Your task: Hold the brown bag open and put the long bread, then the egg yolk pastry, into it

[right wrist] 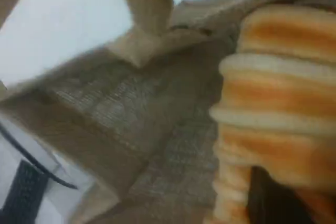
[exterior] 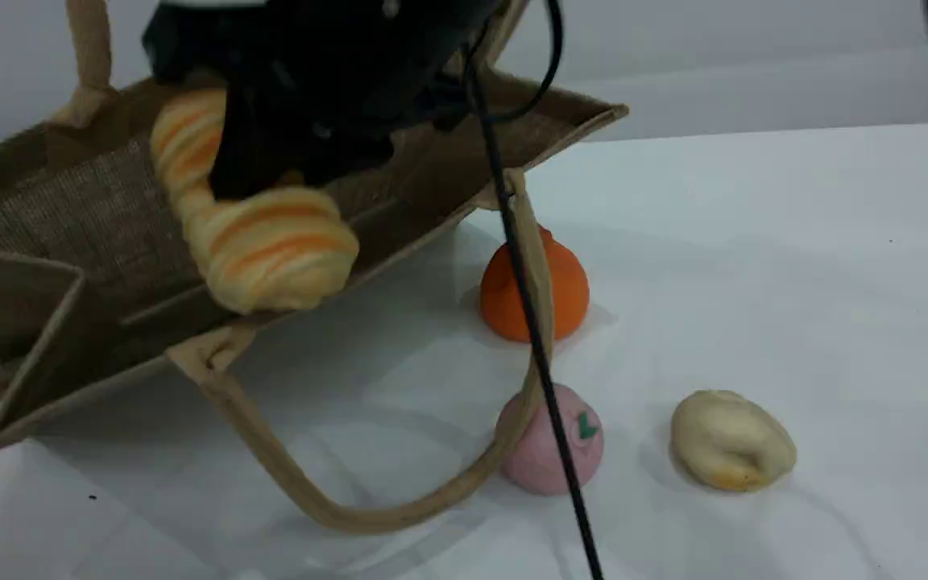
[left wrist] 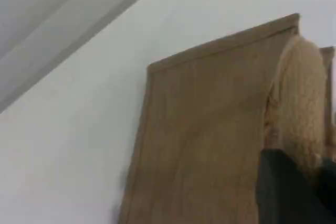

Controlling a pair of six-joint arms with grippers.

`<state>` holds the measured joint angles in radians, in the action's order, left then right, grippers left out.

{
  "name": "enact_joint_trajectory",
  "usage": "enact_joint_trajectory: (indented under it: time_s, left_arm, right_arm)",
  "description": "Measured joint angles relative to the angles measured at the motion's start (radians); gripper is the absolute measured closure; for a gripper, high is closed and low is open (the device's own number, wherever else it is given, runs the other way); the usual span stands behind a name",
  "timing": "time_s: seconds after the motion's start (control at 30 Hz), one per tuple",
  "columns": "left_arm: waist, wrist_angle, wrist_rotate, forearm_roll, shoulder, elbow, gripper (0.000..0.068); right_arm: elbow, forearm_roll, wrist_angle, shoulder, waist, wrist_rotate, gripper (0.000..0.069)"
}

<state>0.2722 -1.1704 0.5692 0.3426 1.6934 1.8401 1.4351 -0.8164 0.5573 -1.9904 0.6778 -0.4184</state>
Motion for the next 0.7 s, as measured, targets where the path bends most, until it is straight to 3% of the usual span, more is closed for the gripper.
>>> enact_joint_trajectory:
  time_s: [0.3, 0.5, 0.7]
  left_arm:
    - [0.002, -0.017, 0.000, 0.000, 0.000, 0.000, 0.0596]
    - [0.002, -0.027, -0.001, 0.001, 0.000, 0.000, 0.0596]
    - [0.002, -0.027, -0.001, 0.012, 0.000, 0.000, 0.0596]
  right_arm:
    - [0.099, 0.013, 0.016, -0.096, -0.041, 0.030, 0.0594]
    - [0.099, 0.013, 0.009, -0.099, -0.104, 0.030, 0.0594]
    - [0.099, 0.007, -0.020, -0.099, -0.103, 0.025, 0.0571]
